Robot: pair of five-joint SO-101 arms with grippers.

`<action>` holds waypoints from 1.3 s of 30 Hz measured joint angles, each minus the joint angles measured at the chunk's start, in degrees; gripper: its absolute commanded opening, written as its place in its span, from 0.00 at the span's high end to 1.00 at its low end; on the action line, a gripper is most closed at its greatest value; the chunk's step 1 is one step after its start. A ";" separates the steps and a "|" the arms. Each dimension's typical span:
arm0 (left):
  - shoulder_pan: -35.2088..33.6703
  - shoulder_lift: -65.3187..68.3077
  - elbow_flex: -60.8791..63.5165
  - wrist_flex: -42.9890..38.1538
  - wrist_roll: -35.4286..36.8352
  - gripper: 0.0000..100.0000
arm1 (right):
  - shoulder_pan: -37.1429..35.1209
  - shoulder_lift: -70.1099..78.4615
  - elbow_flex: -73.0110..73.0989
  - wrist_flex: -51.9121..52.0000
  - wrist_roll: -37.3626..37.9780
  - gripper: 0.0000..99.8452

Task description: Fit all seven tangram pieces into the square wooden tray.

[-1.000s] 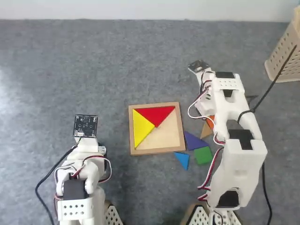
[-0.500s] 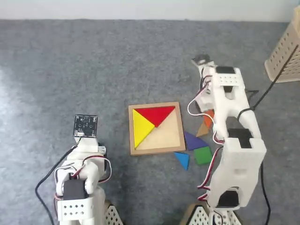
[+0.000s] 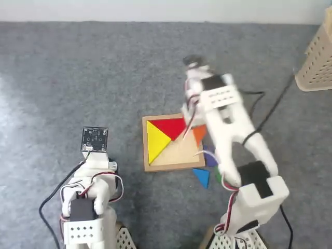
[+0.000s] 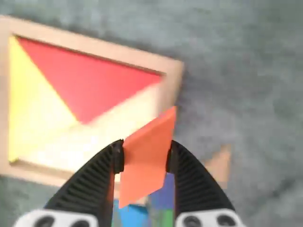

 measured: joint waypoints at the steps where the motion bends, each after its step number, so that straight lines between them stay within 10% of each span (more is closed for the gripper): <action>1: 0.00 0.00 0.00 0.00 0.00 0.99 | -0.88 0.97 0.09 -1.58 -0.35 0.99; 28: 0.00 0.00 0.00 0.00 0.00 0.99 | -1.49 8.97 -2.20 -3.69 -4.04 0.84; 39: 0.00 0.00 0.00 0.00 0.00 0.99 | -1.41 1.67 2.90 -5.98 -1.76 0.99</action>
